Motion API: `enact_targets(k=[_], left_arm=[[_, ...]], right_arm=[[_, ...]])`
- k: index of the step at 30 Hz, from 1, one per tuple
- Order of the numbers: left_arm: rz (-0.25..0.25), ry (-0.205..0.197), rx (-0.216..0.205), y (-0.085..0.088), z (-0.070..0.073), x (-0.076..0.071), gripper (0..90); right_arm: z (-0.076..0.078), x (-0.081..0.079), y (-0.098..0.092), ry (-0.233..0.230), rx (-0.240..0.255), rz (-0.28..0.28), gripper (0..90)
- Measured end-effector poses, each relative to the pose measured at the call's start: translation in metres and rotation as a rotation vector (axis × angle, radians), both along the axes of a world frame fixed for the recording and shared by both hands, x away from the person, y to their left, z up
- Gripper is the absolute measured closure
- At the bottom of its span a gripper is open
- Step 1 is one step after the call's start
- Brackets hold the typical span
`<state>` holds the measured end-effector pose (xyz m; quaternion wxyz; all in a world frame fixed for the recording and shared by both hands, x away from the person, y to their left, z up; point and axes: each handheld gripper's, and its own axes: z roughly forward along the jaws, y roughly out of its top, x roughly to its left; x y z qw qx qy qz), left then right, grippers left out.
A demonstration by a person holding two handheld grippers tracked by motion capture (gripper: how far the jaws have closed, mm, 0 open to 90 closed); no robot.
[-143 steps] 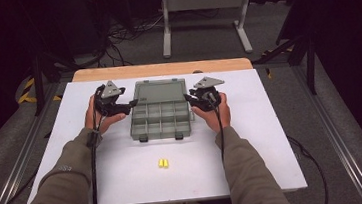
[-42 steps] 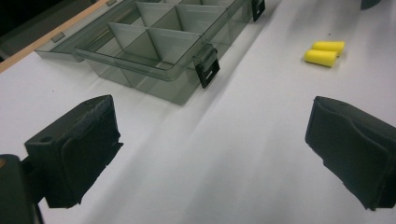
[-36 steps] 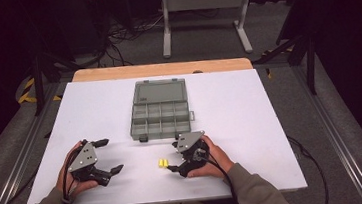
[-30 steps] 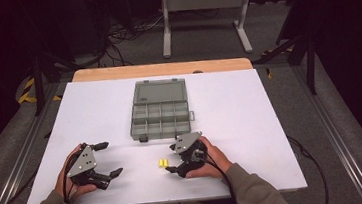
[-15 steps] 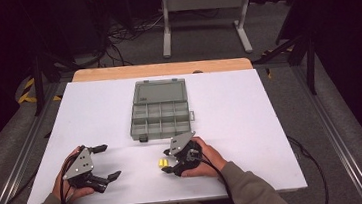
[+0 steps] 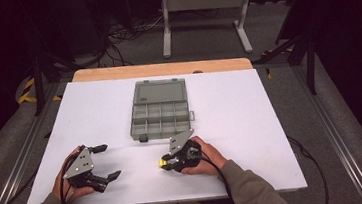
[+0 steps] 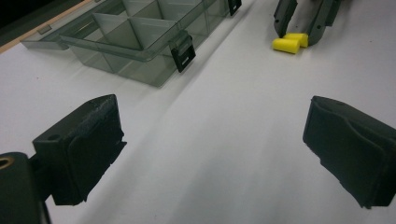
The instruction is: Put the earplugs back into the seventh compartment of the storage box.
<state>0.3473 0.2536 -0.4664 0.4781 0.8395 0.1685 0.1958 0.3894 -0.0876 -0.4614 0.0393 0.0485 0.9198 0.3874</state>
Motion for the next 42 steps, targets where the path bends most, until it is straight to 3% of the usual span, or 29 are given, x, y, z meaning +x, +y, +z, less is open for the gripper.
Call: enact_targets(k=[11, 22, 30, 42], left_arm=[[-0.012, 0.000, 0.003, -0.002, 0.000, 0.002, 5.8], [-0.012, -0.001, -0.003, -0.001, 0.001, 0.001, 6.1], [-0.019, -0.001, 0.002, -0.003, 0.001, 0.002, 6.1], [-0.019, 0.007, -0.023, 0.001, 0.000, 0.002, 6.2]], right_arm=[[0.005, -0.004, -0.003, -0.037, -0.033, -0.004, 70.2], [0.015, -0.008, -0.007, -0.065, 0.000, -0.005, 70.8], [0.023, -0.008, -0.016, -0.084, 0.039, -0.032, 71.0], [0.035, -0.006, -0.021, -0.124, 0.093, -0.071, 71.7]])
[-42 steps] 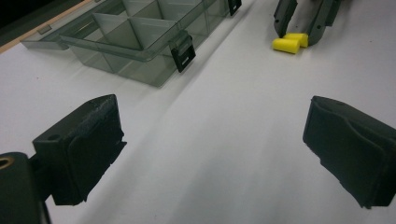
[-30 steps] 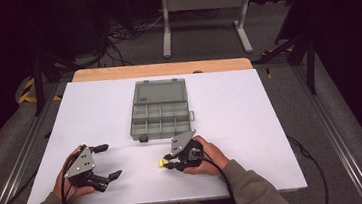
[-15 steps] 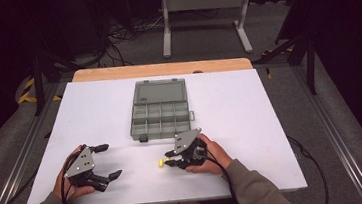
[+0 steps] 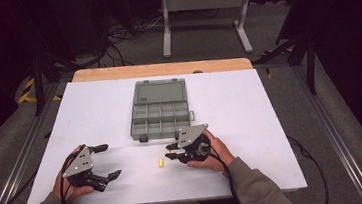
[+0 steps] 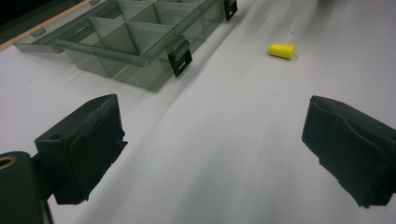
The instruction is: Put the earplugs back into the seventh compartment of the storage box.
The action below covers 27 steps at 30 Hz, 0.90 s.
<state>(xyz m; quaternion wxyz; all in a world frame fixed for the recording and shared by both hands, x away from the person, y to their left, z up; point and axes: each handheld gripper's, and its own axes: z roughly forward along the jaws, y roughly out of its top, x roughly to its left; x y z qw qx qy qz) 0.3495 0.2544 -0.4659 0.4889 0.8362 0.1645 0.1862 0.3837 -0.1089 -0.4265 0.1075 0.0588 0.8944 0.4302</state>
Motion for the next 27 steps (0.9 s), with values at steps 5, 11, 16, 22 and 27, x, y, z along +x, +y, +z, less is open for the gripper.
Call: enact_targets(k=[5, 11, 16, 22, 27], left_arm=[[0.001, -0.005, -0.001, 0.001, 0.001, 0.000, 6.2], [-0.002, 0.000, -0.002, -0.001, 0.001, 0.002, 6.2], [-0.002, 0.001, -0.002, 0.000, 0.000, 0.002, 6.2], [-0.004, -0.004, 0.000, -0.002, 0.001, 0.002, 6.2], [0.000, 0.000, -0.002, -0.001, 0.001, 0.002, 6.2]], right_arm=[[0.004, 0.001, -0.001, -0.014, 0.018, -0.017, 71.8], [0.006, 0.002, -0.004, -0.027, 0.029, -0.037, 71.8], [0.010, 0.004, -0.007, -0.044, 0.056, -0.069, 71.9], [0.014, 0.005, -0.009, -0.069, 0.067, -0.101, 71.9], [0.018, 0.010, -0.011, -0.086, 0.093, -0.131, 71.9]])
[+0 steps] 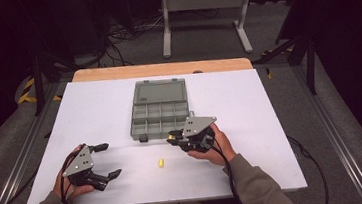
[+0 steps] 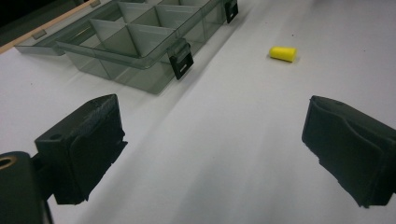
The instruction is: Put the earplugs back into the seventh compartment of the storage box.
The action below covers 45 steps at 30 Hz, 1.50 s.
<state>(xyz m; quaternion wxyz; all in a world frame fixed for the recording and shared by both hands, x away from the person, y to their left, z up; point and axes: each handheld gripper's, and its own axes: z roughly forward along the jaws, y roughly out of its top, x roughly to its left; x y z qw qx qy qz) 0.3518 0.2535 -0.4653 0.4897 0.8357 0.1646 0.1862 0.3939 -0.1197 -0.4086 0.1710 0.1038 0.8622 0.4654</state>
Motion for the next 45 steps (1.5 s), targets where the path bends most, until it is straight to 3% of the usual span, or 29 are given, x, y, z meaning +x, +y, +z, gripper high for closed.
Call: enact_targets(k=[16, 31, 45], left_arm=[[-0.014, -0.001, 0.009, -0.002, 0.000, 0.003, 6.2], [-0.006, -0.006, 0.016, -0.001, 0.000, -0.002, 6.1], [-0.005, -0.002, 0.017, -0.002, 0.000, -0.001, 6.2]], right_arm=[[0.003, 0.019, -0.006, -0.014, 0.061, -0.100, 71.6], [-0.013, 0.048, 0.006, 0.010, 0.048, -0.190, 71.2], [-0.023, 0.061, 0.004, 0.037, 0.050, -0.248, 70.0]])
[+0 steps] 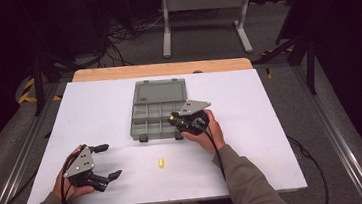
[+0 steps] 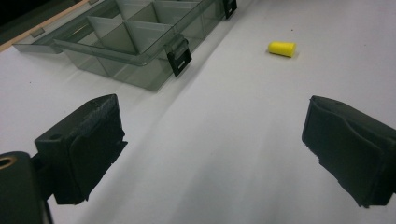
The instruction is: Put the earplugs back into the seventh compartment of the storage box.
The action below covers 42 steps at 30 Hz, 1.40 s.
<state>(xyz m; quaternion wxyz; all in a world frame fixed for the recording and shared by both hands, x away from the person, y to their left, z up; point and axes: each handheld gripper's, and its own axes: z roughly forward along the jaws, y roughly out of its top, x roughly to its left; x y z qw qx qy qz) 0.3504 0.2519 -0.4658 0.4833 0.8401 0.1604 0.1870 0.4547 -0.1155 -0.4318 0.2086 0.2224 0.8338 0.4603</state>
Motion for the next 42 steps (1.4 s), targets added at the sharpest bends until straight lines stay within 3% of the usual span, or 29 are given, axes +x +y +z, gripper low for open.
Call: enact_targets(k=[15, 29, 42], left_arm=[[-0.001, -0.001, 0.011, 0.000, 0.000, 0.000, 6.4], [-0.004, 0.002, 0.014, 0.000, 0.000, 0.000, 6.5], [-0.003, 0.000, 0.014, 0.000, 0.000, 0.000, 6.4]], right_arm=[[-0.008, 0.001, 0.007, 0.018, -0.037, 0.001, 68.1], [-0.008, 0.002, 0.005, 0.022, -0.033, -0.012, 57.9], [0.011, -0.017, 0.002, -0.036, 0.013, 0.024, 47.7]])
